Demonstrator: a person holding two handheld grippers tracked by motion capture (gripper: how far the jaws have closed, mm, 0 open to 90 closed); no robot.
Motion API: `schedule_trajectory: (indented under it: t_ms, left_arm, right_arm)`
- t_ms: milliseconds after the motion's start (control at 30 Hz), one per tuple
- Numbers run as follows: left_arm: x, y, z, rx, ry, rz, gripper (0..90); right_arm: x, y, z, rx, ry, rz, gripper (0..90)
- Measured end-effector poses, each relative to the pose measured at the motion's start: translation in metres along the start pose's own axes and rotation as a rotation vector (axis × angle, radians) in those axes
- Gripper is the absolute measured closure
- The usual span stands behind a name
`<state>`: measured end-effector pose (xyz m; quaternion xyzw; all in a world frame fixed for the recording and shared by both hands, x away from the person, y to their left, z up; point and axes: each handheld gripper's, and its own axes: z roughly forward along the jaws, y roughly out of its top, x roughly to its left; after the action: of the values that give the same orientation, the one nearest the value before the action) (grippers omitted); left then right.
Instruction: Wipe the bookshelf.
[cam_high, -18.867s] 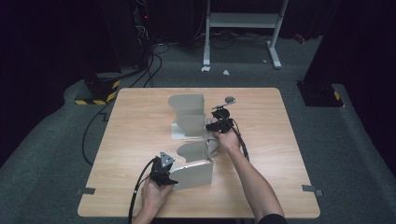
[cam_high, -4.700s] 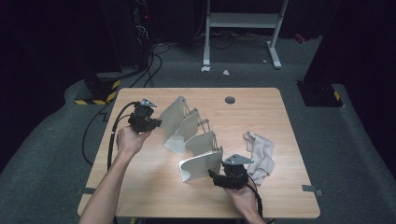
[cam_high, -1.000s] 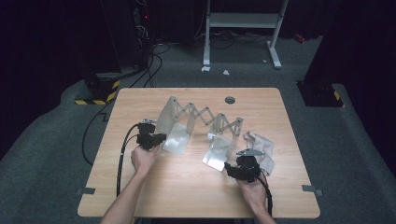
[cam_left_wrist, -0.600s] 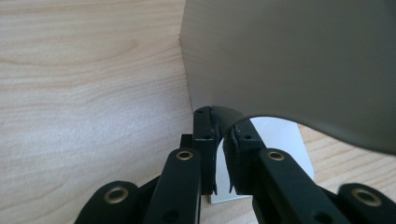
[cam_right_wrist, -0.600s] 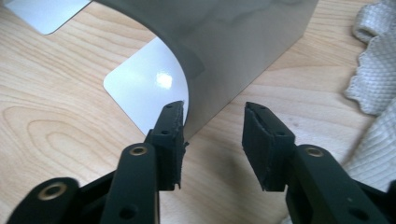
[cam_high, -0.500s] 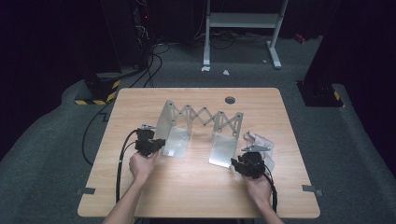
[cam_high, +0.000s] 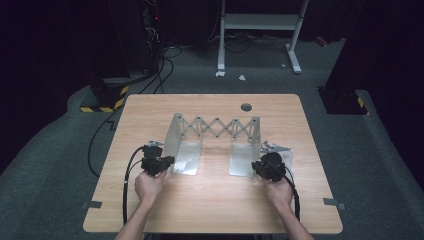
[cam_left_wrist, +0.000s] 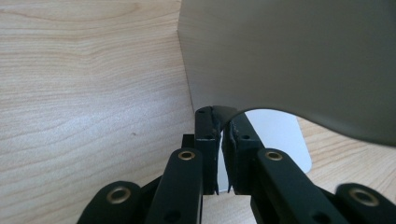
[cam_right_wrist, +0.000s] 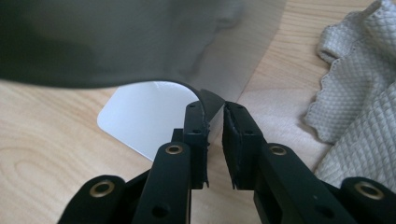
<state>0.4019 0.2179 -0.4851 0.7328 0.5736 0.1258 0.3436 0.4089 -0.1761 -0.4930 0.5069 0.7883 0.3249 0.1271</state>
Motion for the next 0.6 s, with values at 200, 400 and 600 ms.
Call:
schedule_trajectory:
  t_ms: [200, 400, 600]
  left_arm:
    - [-0.003, -0.006, -0.002, -0.021, 0.013, -0.014, 84.2]
    - [-0.007, -0.003, 0.004, -0.032, 0.018, -0.037, 81.9]
    - [-0.01, 0.0, 0.022, -0.012, 0.035, -0.051, 76.3]
  right_arm:
    - [-0.006, 0.013, 0.009, 0.005, -0.003, 0.01, 81.5]
    - [-0.011, 0.032, 0.023, 0.013, -0.002, 0.016, 82.0]
    - [-0.017, 0.043, 0.032, 0.024, 0.015, 0.003, 82.3]
